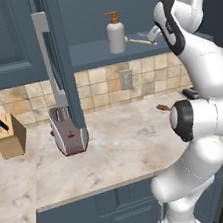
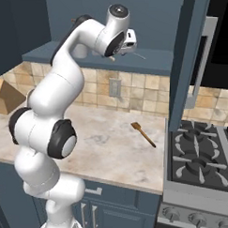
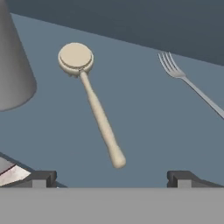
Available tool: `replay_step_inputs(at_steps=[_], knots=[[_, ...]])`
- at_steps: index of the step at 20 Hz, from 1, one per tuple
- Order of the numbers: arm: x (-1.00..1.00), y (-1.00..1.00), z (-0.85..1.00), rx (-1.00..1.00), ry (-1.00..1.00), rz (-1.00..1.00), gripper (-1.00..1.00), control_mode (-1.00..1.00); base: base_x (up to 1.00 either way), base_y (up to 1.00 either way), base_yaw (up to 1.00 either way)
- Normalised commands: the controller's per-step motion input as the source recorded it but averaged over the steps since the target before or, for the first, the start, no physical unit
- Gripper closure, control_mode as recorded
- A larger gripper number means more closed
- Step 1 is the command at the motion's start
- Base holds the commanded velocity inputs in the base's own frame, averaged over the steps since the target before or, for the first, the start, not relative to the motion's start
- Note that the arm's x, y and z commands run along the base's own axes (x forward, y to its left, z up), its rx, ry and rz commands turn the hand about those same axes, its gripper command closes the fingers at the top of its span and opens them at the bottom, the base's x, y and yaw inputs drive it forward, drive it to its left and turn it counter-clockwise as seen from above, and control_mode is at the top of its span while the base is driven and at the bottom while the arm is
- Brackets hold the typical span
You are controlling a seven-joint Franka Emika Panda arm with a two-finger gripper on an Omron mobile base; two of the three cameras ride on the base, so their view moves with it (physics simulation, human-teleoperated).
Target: Pick the dish brush and soap dispenser from the cabinet and place them on the counter.
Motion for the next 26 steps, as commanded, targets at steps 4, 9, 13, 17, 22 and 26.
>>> replay_step_inputs(at_steps=[4, 9, 13, 17, 22, 26], knots=[[0.35, 0.01, -0.08, 0.00, -0.02, 0.00, -1.00, -1.00, 0.00, 0.00, 0.00], [0.37, 0.00, -0.08, 0.00, -0.01, 0.01, -1.00, -1.00, 0.00, 0.00, 0.00], [0.17, 0.09, -0.03, 0.00, 0.00, 0.02, -1.00, -1.00, 0.00, 0.00, 0.00], [0.05, 0.28, 0.00, 0.00, 0.02, 0.01, -1.00, -1.00, 0.00, 0.00, 0.00], [0.14, 0.22, -0.08, 0.00, 0.03, 0.01, -1.00, -1.00, 0.00, 0.00, 0.00], [0.20, 0.01, -0.27, 0.02, 0.00, 0.01, -1.00, -1.00, 0.00, 0.00, 0.00]])
